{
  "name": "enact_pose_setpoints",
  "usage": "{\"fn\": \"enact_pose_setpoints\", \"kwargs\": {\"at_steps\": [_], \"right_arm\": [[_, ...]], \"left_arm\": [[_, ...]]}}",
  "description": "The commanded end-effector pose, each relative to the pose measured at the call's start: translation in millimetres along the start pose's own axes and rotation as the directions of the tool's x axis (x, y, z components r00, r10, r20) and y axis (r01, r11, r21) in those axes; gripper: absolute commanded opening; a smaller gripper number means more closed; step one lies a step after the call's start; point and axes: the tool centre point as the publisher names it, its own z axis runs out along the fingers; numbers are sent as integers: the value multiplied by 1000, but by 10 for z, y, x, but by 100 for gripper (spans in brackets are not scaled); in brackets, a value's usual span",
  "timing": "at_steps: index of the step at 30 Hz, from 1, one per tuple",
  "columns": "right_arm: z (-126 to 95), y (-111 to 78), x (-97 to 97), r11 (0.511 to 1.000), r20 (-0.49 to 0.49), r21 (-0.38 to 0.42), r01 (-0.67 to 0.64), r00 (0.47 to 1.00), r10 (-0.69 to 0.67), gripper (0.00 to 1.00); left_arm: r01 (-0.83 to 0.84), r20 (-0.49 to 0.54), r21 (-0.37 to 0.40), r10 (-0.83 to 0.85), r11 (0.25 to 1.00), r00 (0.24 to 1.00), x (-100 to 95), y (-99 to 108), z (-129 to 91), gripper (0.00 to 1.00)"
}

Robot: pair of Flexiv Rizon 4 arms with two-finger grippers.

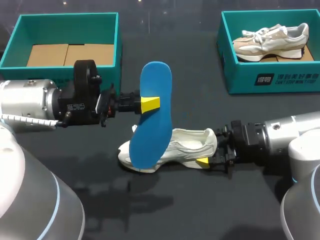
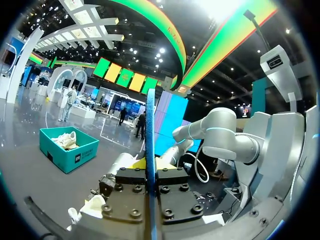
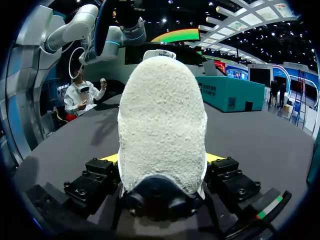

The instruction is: Take the shoe out of the shoebox, open the shoe tongue, remove and reinsert the insole, then place the shoe into the shoebox

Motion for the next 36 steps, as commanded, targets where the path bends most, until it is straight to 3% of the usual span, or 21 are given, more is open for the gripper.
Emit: {"fn": "enact_pose_setpoints", "kwargs": {"at_steps": [1, 16, 18, 19, 20, 21, 22, 31, 36], "right_arm": [[5, 18, 6, 1000, 0, 5, -1, 1000, 1, 0], [5, 18, 6, 1000, 0, 5, -1, 1000, 1, 0], [-7, 24, 6, 999, 4, 35, -3, 1000, 3, 0], [-13, 26, 5, 999, 6, 40, -1, 1000, 1, 7], [-17, 29, 5, 999, 7, 41, -1, 1000, 1, 22], [-20, 29, 6, 999, 10, 45, -4, 1000, 4, 45], [-24, 29, 3, 999, 13, 51, -5, 1000, 4, 100], [-132, 39, 3, 995, 65, 96, -20, 998, 14, 100], [-253, 45, 3, 983, 83, 184, -16, 997, 0, 100]], "left_arm": [[-7, 13, -6, 7, 1000, 1000, 50, -5, -48, 0], [3, 11, 0, -3, 1000, 1000, 82, -26, -80, 0], [3, 11, 0, -3, 1000, 1000, 82, -26, -80, 0], [3, 11, 0, -3, 1000, 1000, 82, -26, -80, 0], [3, 11, 0, -3, 1000, 1000, 82, -26, -80, 0], [3, 11, 0, -3, 1000, 1000, 82, -26, -80, 0], [3, 11, 0, -3, 1000, 1000, 82, -26, -80, 0], [3, 11, 0, -3, 1000, 1000, 82, -26, -80, 0], [3, 11, 0, -3, 1000, 1000, 82, -26, -80, 0]]}}
